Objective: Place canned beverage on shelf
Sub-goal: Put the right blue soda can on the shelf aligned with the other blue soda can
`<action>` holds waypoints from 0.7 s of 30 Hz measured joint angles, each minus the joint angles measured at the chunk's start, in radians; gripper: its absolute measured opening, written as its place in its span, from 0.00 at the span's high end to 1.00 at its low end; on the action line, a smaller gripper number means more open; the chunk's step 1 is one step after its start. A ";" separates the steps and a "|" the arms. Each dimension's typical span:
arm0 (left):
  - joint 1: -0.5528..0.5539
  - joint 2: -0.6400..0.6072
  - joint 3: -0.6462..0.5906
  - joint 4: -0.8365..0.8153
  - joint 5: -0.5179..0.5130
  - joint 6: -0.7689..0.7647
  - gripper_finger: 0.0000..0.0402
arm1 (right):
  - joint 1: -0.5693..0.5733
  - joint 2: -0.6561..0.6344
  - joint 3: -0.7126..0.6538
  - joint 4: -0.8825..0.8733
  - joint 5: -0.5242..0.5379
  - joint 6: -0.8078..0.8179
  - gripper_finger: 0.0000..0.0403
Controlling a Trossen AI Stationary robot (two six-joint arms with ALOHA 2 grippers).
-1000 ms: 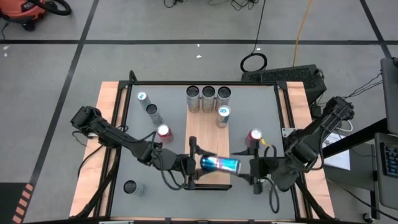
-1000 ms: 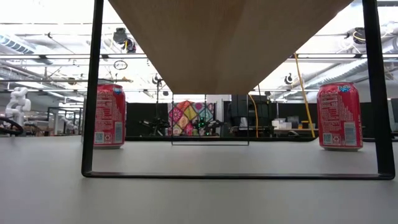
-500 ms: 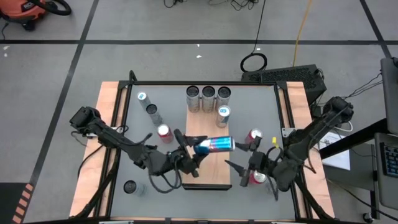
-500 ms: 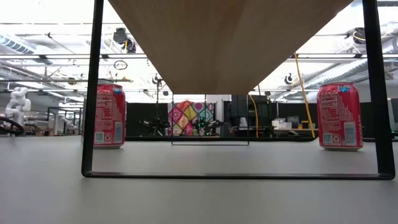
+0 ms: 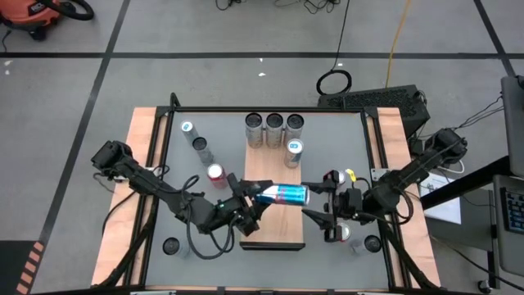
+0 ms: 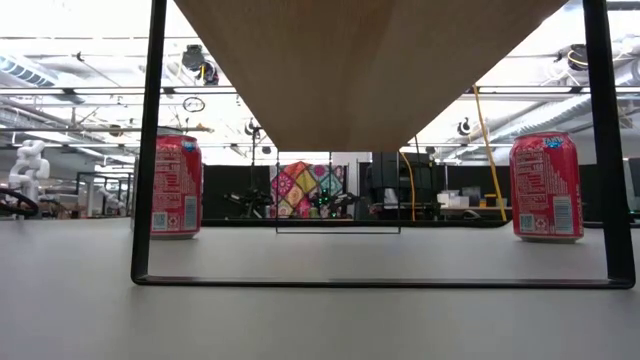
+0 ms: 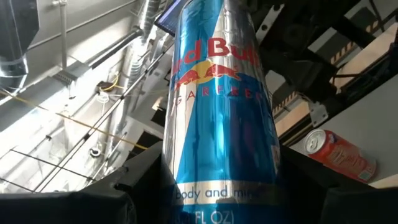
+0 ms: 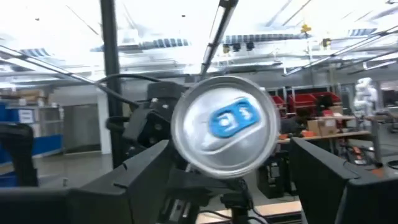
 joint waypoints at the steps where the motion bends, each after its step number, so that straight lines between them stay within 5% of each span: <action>1: 0.000 0.000 0.000 0.000 0.000 0.000 0.39 | -0.008 0.000 0.000 0.000 0.000 0.000 0.34; 14: 0.002 0.000 0.000 -0.011 0.004 -0.004 0.39 | -0.113 0.000 0.000 0.001 -0.187 0.009 0.34; 21: 0.008 0.000 0.001 -0.013 0.049 -0.008 0.39 | -0.165 0.000 0.002 0.000 -0.292 0.001 0.44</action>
